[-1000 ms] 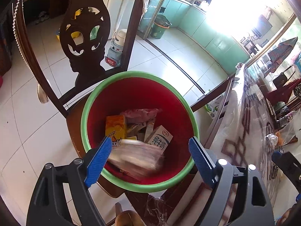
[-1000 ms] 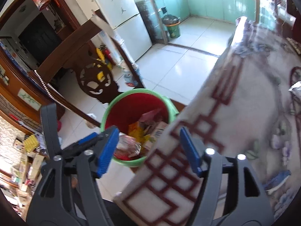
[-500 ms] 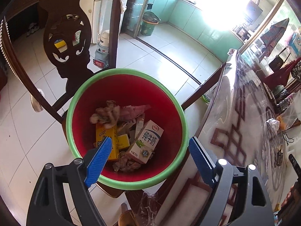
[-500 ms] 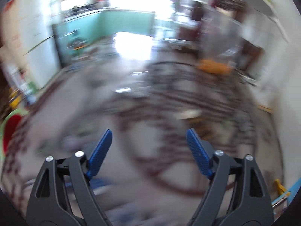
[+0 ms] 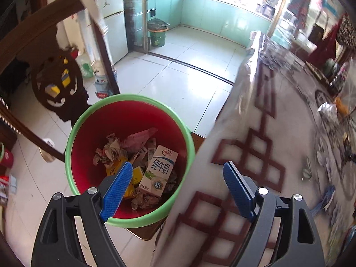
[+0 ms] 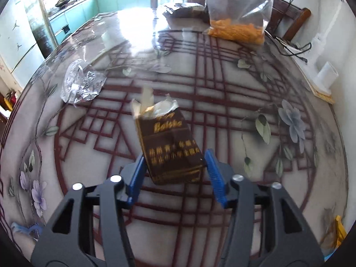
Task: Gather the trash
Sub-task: 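Grasp the brown Baisha cigarette pack with the right gripper while the left grasps the clear plastic bag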
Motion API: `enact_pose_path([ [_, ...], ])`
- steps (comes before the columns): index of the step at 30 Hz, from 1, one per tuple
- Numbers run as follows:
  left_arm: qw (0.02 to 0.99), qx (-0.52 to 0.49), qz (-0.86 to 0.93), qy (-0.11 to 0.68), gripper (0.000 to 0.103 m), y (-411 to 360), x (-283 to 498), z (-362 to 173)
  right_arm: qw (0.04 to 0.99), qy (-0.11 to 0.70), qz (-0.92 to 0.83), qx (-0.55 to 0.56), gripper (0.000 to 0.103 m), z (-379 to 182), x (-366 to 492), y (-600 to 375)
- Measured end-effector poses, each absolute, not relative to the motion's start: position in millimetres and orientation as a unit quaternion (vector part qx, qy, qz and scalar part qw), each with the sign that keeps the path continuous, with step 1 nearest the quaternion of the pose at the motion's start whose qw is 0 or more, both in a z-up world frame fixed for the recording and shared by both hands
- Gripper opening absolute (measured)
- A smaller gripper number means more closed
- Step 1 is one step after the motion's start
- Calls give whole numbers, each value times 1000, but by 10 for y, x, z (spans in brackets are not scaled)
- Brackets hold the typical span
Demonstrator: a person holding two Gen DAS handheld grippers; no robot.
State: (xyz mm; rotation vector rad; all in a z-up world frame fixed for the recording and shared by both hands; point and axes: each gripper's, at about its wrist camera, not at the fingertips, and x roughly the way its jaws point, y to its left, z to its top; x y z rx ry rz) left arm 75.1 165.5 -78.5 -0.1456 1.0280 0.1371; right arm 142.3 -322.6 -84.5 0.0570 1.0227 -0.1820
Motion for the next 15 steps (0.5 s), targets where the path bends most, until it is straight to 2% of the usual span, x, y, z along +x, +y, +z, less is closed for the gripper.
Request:
enact_pose_path([
  [6,879,-48,-3,475,80,917,1019,-711,859,500,-54,101,50,-766,966,-3177],
  [11,871,-20,-111,477,80,-315,1490,-638,853,507,-55,108,50,-765,455,-3000],
  [15,874,44,-152,460,80,-1247,1820,-514,853,505,-54,124,50,-776,463,-3080],
])
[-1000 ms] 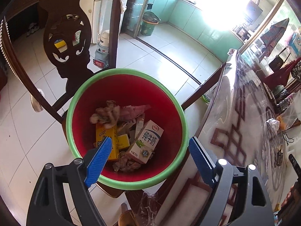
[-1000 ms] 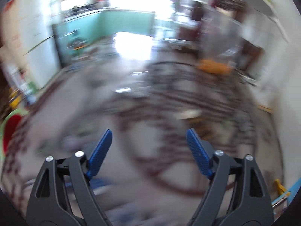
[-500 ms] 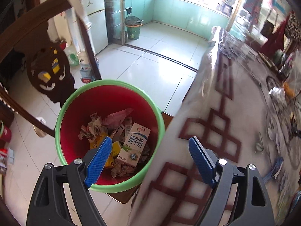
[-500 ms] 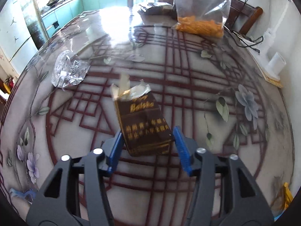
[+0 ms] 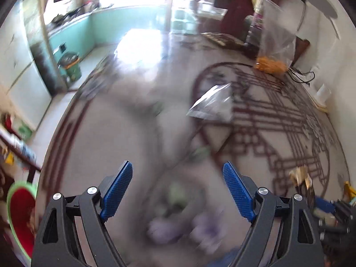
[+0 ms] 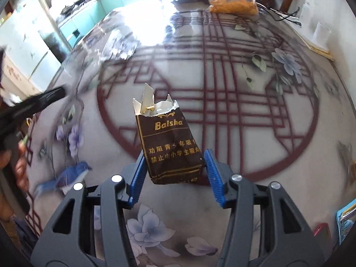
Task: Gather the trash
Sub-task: 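Grasp the brown Baisha cigarette pack with the right gripper while the left grasps the clear plastic bag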
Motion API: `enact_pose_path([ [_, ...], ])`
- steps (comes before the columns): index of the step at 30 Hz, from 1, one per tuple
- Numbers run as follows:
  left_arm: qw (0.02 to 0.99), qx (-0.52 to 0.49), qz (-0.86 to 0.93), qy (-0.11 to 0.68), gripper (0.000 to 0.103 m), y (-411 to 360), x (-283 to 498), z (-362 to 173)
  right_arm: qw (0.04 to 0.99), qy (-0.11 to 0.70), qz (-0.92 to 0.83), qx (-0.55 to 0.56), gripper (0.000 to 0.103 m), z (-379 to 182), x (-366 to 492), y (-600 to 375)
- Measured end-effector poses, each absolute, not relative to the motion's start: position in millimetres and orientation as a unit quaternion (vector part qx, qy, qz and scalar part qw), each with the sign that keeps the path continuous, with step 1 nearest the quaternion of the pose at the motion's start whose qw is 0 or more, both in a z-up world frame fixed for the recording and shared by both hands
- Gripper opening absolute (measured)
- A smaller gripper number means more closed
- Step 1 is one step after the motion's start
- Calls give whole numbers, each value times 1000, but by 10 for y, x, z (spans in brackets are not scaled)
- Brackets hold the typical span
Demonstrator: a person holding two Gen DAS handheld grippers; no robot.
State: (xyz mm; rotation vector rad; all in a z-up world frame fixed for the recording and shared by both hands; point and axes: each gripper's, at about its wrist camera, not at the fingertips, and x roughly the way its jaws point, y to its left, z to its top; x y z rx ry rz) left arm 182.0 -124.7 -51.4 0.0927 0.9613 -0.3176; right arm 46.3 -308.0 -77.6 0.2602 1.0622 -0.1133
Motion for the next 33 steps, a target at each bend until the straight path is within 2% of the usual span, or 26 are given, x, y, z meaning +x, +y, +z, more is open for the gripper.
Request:
enact_pose_path([
  [4,877,76,-130,456,80,-1734,2114,-531,859,485,-43,158,50,-664,464,-3186],
  [9,870,85,-101,474,78,-1994,2422,-661,861,481,-31,161,50,-653,535,-3178],
  [11,867,93,-105,478,66,-2016,2483,-696,865,477,-29,153,50,-628,546,-3142],
  [12,864,96,-109,482,51,-2017,2499,-698,868,473,-30,146,50,-603,546,-3120],
  [13,861,99,-113,486,44,-2024,2505,-715,871,469,-31,140,50,-585,556,-3113],
  [14,862,99,-118,484,43,-2015,2491,-713,875,465,-32,132,50,-561,554,-3091],
  [15,862,99,-125,480,35,-2008,2481,-714,879,459,-33,124,50,-537,558,-3066],
  [22,860,71,-154,481,30,-1881,2356,-640,892,438,-32,101,50,-444,530,-3006],
  [33,877,41,-174,446,30,-972,1206,-212,907,417,-26,53,50,-382,482,-2748],
])
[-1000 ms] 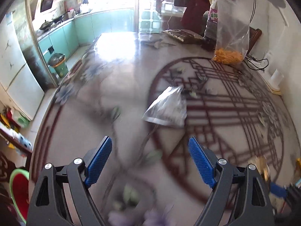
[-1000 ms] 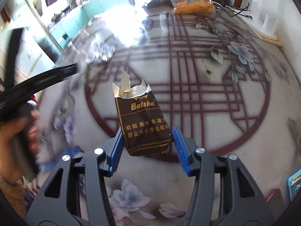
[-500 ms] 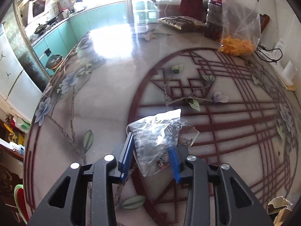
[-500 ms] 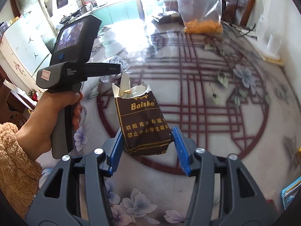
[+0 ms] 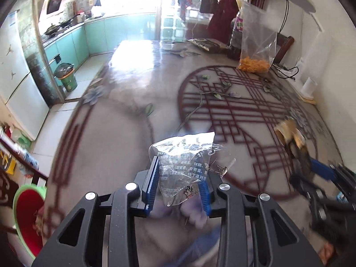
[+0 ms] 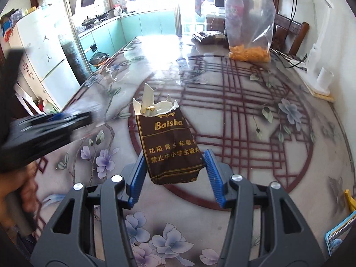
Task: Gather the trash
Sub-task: 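Grasp the brown Baisha cigarette pack with the right gripper while the left grasps the clear plastic bag, then carry the cigarette pack and plastic bag over the red bucket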
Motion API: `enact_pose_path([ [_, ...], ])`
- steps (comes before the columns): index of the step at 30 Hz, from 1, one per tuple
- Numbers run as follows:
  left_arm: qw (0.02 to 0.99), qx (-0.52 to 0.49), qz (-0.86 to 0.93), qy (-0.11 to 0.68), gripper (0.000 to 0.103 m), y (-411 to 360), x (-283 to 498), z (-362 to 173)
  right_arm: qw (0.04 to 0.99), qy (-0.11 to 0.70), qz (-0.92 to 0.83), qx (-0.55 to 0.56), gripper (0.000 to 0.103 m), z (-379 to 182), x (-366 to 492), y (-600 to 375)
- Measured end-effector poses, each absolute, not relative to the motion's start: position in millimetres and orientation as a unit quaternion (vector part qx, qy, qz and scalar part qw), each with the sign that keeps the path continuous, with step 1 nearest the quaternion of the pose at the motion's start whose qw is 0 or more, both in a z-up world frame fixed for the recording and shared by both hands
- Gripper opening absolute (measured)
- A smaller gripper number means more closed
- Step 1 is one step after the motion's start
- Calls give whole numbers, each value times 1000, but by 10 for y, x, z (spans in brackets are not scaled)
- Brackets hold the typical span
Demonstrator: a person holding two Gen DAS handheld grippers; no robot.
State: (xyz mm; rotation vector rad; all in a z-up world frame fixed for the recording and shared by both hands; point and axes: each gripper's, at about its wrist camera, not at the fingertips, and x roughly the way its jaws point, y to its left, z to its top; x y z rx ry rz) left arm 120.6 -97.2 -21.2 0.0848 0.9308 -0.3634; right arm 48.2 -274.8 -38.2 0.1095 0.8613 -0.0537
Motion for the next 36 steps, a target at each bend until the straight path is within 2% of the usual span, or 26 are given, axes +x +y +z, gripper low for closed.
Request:
enact_pose_path([
  [14,860,13,-152,486,32,-124,112,-304,890,451,-54,39,50,-592,264,-2657],
  [36,880,-21,-142,452,32,374,-76,-89,903,428,-33,34,50,-182,-190,-2033],
])
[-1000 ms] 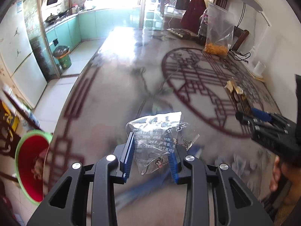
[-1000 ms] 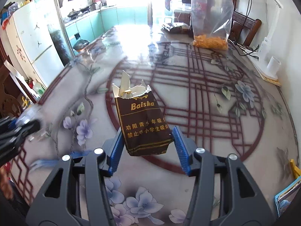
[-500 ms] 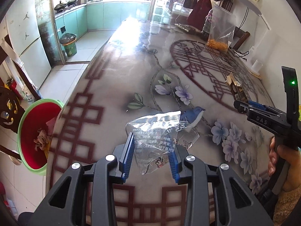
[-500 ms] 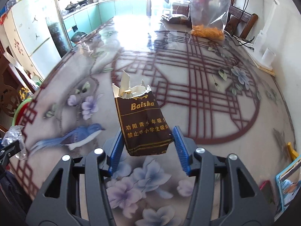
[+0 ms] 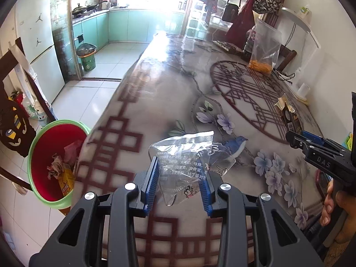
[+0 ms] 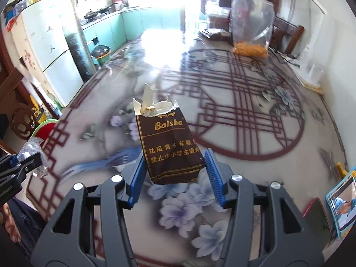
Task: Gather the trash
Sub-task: 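Carry the cigarette pack and plastic bag over the red bucket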
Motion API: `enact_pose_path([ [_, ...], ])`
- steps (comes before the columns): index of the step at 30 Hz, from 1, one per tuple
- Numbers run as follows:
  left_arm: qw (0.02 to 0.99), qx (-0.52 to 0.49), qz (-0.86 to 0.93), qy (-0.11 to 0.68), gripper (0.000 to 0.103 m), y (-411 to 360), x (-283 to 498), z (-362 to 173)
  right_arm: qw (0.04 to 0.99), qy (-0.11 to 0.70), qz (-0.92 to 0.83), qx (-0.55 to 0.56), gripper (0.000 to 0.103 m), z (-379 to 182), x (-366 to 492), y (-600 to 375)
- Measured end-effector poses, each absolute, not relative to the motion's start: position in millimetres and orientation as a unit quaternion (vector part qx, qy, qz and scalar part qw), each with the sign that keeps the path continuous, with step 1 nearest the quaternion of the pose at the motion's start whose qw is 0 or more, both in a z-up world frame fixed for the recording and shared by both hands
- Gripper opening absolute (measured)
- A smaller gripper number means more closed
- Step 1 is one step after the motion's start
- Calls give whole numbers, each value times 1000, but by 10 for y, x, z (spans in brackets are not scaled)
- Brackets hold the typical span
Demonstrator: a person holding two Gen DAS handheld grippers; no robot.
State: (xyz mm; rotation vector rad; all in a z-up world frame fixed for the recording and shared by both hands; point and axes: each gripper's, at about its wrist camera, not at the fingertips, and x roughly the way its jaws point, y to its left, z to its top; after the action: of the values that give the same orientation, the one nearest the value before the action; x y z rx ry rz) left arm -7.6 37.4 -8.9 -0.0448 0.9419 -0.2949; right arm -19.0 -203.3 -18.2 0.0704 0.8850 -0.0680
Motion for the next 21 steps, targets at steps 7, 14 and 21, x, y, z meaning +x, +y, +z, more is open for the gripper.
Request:
enact_pose_path([
  [7,885,-53,-116,447,32,788,-55,-90,909,417,7,-2,50,-44,-152,-1501],
  [14,888,-79,-77,446,32,1314,-75,-150,901,431,48,-34,50,-137,-61,-928],
  [21,884,-126,-8,450,32,1962,-29,-253,888,443,117,-38,50,-185,115,-346],
])
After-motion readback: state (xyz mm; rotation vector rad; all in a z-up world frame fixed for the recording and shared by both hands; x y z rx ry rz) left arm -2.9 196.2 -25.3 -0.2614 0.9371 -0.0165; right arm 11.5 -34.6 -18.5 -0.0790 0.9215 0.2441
